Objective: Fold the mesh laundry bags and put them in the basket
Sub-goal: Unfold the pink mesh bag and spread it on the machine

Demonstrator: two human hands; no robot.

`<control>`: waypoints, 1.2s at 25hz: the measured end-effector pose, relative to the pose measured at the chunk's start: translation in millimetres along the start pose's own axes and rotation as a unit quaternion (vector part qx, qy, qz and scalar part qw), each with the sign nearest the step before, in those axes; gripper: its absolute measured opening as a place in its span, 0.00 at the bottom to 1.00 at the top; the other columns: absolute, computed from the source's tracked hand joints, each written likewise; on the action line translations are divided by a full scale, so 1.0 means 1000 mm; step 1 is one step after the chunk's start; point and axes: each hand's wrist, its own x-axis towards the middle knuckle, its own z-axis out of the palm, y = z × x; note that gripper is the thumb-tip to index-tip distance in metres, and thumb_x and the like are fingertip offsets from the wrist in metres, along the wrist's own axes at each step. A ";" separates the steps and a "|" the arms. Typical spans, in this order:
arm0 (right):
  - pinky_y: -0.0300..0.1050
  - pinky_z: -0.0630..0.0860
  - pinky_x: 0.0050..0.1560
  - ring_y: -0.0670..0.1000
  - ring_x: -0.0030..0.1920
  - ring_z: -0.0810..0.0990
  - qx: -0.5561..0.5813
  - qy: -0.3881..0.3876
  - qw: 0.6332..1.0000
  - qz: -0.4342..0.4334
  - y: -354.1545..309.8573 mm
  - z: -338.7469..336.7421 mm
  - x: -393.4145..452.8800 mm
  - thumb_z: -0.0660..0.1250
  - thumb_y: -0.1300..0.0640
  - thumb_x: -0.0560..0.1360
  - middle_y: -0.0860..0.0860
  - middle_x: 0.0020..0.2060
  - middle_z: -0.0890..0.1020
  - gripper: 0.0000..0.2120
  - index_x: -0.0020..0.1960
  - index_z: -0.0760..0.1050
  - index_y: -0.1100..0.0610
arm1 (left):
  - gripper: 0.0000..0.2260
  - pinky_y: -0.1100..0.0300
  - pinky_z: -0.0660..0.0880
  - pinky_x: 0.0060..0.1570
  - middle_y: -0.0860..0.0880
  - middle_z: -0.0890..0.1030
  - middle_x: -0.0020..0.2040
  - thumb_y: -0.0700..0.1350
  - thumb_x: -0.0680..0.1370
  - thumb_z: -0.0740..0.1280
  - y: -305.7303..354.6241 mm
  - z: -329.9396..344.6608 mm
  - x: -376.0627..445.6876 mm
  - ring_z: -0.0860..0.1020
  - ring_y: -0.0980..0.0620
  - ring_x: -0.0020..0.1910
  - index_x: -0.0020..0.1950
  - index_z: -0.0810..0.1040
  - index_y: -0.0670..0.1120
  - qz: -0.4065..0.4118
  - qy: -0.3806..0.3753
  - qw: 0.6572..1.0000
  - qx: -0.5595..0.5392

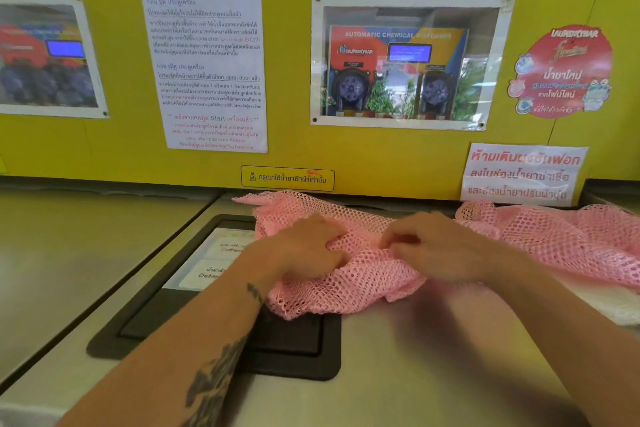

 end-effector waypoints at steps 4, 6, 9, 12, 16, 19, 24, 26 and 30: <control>0.33 0.71 0.43 0.45 0.46 0.79 -0.003 0.035 0.999 0.010 0.006 -0.004 0.002 0.68 0.58 0.76 0.42 0.44 0.81 0.07 0.49 0.81 0.48 | 0.27 0.34 0.48 0.74 0.49 0.55 0.80 0.68 0.76 0.54 -0.009 -0.009 0.001 0.52 0.39 0.78 0.75 0.54 0.68 -0.094 -0.041 0.994 0.027; 0.30 0.69 0.45 0.45 0.48 0.78 0.004 0.100 0.995 -0.012 0.003 -0.007 0.003 0.68 0.63 0.75 0.41 0.44 0.80 0.09 0.47 0.82 0.51 | 0.24 0.38 0.46 0.76 0.54 0.57 0.80 0.65 0.79 0.52 -0.008 -0.016 -0.005 0.53 0.42 0.78 0.75 0.54 0.69 -0.094 -0.050 0.994 0.022; 0.37 0.70 0.42 0.43 0.41 0.76 0.074 0.047 0.996 -0.002 0.001 -0.018 -0.005 0.69 0.63 0.75 0.42 0.38 0.79 0.09 0.43 0.80 0.49 | 0.21 0.43 0.58 0.74 0.50 0.63 0.78 0.55 0.84 0.49 -0.019 -0.029 -0.015 0.64 0.45 0.74 0.76 0.62 0.56 -0.120 -0.024 0.989 0.080; 0.42 0.72 0.42 0.42 0.37 0.76 0.014 -0.119 0.989 0.086 0.012 -0.027 -0.016 0.68 0.56 0.77 0.43 0.38 0.78 0.07 0.53 0.78 0.48 | 0.22 0.40 0.63 0.71 0.45 0.70 0.74 0.53 0.81 0.54 -0.041 -0.043 -0.019 0.70 0.43 0.70 0.72 0.69 0.48 -0.262 0.066 0.961 0.054; 0.43 0.75 0.48 0.46 0.50 0.79 0.075 0.071 0.990 0.098 0.020 -0.017 -0.006 0.67 0.50 0.78 0.45 0.50 0.79 0.11 0.59 0.75 0.44 | 0.19 0.36 0.57 0.72 0.49 0.67 0.73 0.55 0.76 0.63 -0.024 -0.034 -0.019 0.66 0.43 0.71 0.67 0.70 0.61 -0.107 0.123 0.986 0.048; 0.48 0.76 0.57 0.46 0.56 0.78 0.054 0.032 0.998 0.020 0.005 0.004 0.003 0.64 0.46 0.78 0.44 0.58 0.79 0.14 0.63 0.74 0.40 | 0.31 0.42 0.58 0.74 0.47 0.58 0.78 0.65 0.75 0.62 -0.005 -0.017 -0.013 0.60 0.43 0.75 0.76 0.59 0.60 -0.031 -0.029 0.999 0.005; 0.45 0.64 0.68 0.51 0.71 0.68 -0.100 -0.145 0.982 0.072 0.001 -0.001 0.001 0.62 0.56 0.78 0.48 0.74 0.68 0.27 0.75 0.63 0.44 | 0.39 0.41 0.56 0.73 0.44 0.57 0.80 0.74 0.71 0.53 0.007 -0.010 -0.014 0.58 0.39 0.76 0.78 0.58 0.56 -0.128 -0.062 0.981 0.136; 0.53 0.61 0.71 0.54 0.71 0.68 -0.151 -0.058 0.977 0.140 0.015 -0.008 -0.001 0.64 0.60 0.75 0.50 0.73 0.69 0.30 0.74 0.64 0.42 | 0.27 0.49 0.72 0.61 0.43 0.75 0.69 0.64 0.76 0.54 0.008 -0.019 -0.015 0.75 0.43 0.62 0.67 0.75 0.50 -0.125 0.007 0.987 0.102; 0.64 0.62 0.69 0.56 0.65 0.73 -0.221 0.175 0.954 0.099 0.022 -0.008 0.004 0.63 0.60 0.73 0.50 0.63 0.75 0.26 0.68 0.71 0.44 | 0.12 0.56 0.78 0.43 0.50 0.81 0.52 0.45 0.76 0.58 -0.003 -0.027 -0.018 0.79 0.52 0.43 0.52 0.80 0.50 -0.099 0.116 0.988 0.017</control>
